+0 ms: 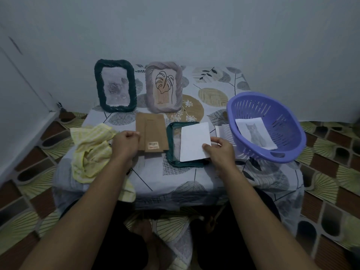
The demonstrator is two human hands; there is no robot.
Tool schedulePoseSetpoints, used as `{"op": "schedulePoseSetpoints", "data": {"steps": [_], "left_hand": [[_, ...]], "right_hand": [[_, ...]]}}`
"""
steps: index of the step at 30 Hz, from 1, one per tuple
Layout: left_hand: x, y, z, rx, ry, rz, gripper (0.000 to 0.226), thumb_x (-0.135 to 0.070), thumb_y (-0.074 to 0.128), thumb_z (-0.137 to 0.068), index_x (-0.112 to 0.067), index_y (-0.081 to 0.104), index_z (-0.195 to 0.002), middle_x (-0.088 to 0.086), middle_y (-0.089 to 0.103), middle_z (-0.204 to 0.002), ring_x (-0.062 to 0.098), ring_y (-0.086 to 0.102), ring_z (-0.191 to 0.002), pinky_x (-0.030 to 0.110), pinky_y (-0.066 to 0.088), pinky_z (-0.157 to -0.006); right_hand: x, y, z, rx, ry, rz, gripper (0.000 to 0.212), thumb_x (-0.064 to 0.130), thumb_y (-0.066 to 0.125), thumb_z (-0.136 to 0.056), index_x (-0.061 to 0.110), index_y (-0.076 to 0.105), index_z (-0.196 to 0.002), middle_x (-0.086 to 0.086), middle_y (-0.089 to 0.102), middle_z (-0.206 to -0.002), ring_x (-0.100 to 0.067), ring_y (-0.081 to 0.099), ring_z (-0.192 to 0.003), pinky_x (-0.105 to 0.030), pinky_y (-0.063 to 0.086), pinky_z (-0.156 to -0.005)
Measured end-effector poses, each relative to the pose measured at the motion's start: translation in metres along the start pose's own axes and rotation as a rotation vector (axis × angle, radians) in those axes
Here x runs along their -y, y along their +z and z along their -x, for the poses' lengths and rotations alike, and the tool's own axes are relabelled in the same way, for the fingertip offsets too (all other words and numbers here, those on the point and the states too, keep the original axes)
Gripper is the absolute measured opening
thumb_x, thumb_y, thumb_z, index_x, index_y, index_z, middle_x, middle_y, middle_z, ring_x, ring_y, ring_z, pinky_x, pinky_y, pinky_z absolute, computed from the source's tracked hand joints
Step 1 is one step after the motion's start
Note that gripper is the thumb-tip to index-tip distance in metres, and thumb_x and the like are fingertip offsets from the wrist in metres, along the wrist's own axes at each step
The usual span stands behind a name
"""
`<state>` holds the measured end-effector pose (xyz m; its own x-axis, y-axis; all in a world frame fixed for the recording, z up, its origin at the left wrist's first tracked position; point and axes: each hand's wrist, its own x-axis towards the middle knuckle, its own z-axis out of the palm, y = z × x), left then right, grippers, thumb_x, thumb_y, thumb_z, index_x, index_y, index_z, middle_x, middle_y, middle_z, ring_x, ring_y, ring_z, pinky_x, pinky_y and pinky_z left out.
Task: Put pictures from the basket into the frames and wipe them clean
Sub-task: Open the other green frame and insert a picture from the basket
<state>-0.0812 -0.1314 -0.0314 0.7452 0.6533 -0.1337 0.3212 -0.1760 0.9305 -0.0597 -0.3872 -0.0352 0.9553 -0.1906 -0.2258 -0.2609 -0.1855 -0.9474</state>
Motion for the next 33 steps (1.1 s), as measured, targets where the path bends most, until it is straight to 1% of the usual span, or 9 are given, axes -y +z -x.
{"op": "schedulePoseSetpoints", "data": {"steps": [4,7,10,14,20,24,27,30,33], "left_hand": [[0.003,-0.009,-0.007,-0.015,0.025,-0.192,0.014,-0.025,0.064,-0.095,-0.013,0.07,-0.092,0.007,0.07,-0.098,0.027,0.065,-0.097,0.035,0.052,-0.087],[0.001,-0.011,-0.004,0.013,0.071,-0.317,0.022,-0.032,0.063,-0.095,-0.011,0.069,-0.099,0.011,0.07,-0.109,0.031,0.064,-0.104,0.04,0.052,-0.093],[-0.001,-0.008,0.001,0.092,0.115,-0.418,0.042,-0.042,0.069,-0.089,-0.006,0.066,-0.11,0.014,0.069,-0.112,0.033,0.063,-0.107,0.038,0.051,-0.091],[0.004,-0.003,0.002,0.121,0.168,-0.614,0.068,-0.048,0.074,-0.083,0.002,0.057,-0.127,0.022,0.057,-0.129,0.037,0.058,-0.115,0.039,0.047,-0.092],[0.008,0.0,0.007,0.107,0.2,-0.771,0.067,-0.049,0.065,-0.09,-0.003,0.049,-0.136,0.025,0.043,-0.136,0.043,0.044,-0.125,0.047,0.04,-0.101],[0.0,0.008,0.022,0.047,0.429,-0.681,0.041,-0.032,0.063,-0.091,-0.01,0.056,-0.124,0.02,0.051,-0.124,0.039,0.047,-0.116,0.048,0.044,-0.096],[-0.016,0.019,0.038,0.112,0.502,-0.459,0.005,-0.019,0.058,-0.089,-0.017,0.061,-0.092,0.011,0.061,-0.1,0.029,0.056,-0.094,0.037,0.046,-0.081],[-0.029,0.026,0.049,0.184,0.441,-0.323,0.009,-0.02,0.061,-0.091,-0.017,0.063,-0.084,-0.004,0.064,-0.08,0.012,0.057,-0.074,0.027,0.042,-0.071],[-0.033,0.035,0.051,0.335,0.276,-0.172,0.015,-0.029,0.06,-0.097,-0.017,0.069,-0.093,-0.003,0.067,-0.084,0.011,0.061,-0.079,0.028,0.047,-0.073]], "right_hand": [[0.001,-0.001,0.007,-0.017,-0.062,0.094,0.029,0.008,0.068,-0.086,0.017,0.065,-0.113,-0.003,0.071,-0.101,-0.018,0.068,-0.092,-0.031,0.055,-0.084],[0.003,-0.001,0.009,-0.014,-0.09,0.103,0.031,0.007,0.066,-0.087,0.015,0.064,-0.117,-0.001,0.069,-0.098,-0.016,0.066,-0.087,-0.028,0.053,-0.078],[0.004,-0.001,0.01,-0.011,-0.107,0.087,0.032,0.008,0.066,-0.089,0.016,0.063,-0.12,0.0,0.069,-0.098,-0.009,0.065,-0.082,-0.028,0.053,-0.075],[0.007,-0.004,0.012,-0.009,-0.134,0.062,0.033,0.008,0.065,-0.09,0.015,0.061,-0.121,0.003,0.067,-0.095,0.003,0.061,-0.079,-0.023,0.05,-0.071],[0.013,-0.007,0.015,-0.01,-0.152,0.023,0.033,0.007,0.065,-0.09,0.015,0.061,-0.121,0.006,0.066,-0.092,0.004,0.061,-0.079,-0.013,0.048,-0.063],[0.016,-0.01,0.018,0.004,-0.161,-0.003,0.03,0.007,0.065,-0.09,0.018,0.061,-0.118,0.0,0.07,-0.101,-0.006,0.065,-0.086,-0.025,0.054,-0.074],[0.018,-0.011,0.019,0.02,-0.148,-0.024,0.027,0.008,0.064,-0.09,0.022,0.059,-0.112,-0.001,0.072,-0.105,-0.013,0.068,-0.094,-0.035,0.057,-0.084],[0.019,-0.011,0.02,0.018,-0.136,-0.03,0.027,0.007,0.064,-0.09,0.022,0.059,-0.113,-0.002,0.071,-0.106,-0.016,0.068,-0.096,-0.038,0.058,-0.087],[0.019,-0.012,0.021,0.019,-0.124,-0.045,0.027,0.007,0.065,-0.09,0.021,0.059,-0.113,-0.002,0.071,-0.106,-0.016,0.068,-0.097,-0.039,0.057,-0.088]]}}
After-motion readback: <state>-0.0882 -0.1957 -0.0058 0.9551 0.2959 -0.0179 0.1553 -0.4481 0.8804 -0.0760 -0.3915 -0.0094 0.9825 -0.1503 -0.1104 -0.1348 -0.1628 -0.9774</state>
